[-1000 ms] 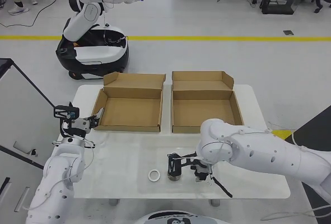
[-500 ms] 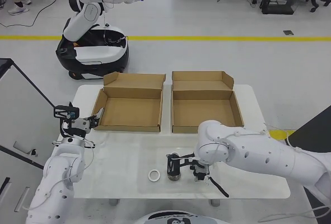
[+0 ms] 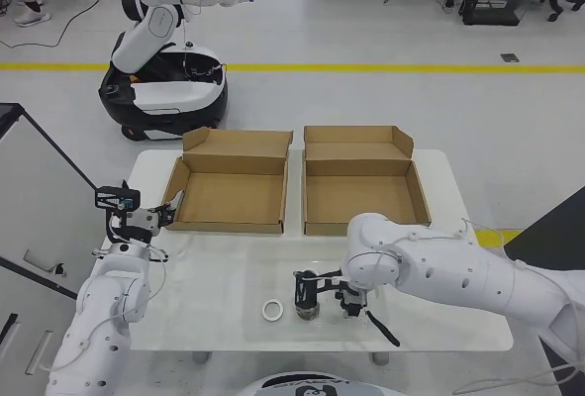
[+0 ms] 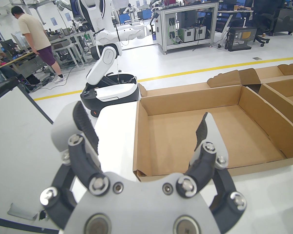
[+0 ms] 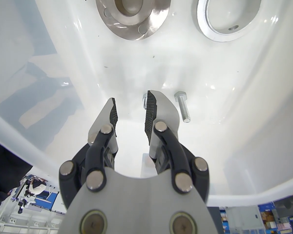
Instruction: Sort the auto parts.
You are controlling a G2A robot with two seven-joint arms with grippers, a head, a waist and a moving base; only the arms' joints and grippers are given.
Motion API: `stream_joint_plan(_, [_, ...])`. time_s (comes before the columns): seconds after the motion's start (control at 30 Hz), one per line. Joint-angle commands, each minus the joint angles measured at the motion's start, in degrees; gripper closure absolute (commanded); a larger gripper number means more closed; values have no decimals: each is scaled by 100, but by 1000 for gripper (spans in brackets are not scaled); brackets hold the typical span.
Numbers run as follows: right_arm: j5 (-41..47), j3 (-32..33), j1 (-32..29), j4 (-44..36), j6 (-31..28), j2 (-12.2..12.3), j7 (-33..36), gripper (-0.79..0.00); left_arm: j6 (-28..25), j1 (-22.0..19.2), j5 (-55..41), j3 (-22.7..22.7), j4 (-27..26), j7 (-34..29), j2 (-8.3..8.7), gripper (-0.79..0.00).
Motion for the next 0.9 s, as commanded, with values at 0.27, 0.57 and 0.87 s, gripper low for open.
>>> stream_joint_plan(0.27, [-71, 0, -53, 80, 1, -24, 0, -317, 0, 0, 0, 0, 0, 0, 0, -785])
stream_joint_plan(0.57, [-78, 0, -92, 186, 1, -54, 0, -283, 0, 0, 0, 0, 0, 0, 0, -785])
stream_joint_plan(0.87, [-77, 0, -98, 254, 1, -76, 0, -120, 0, 0, 0, 0, 0, 0, 0, -785])
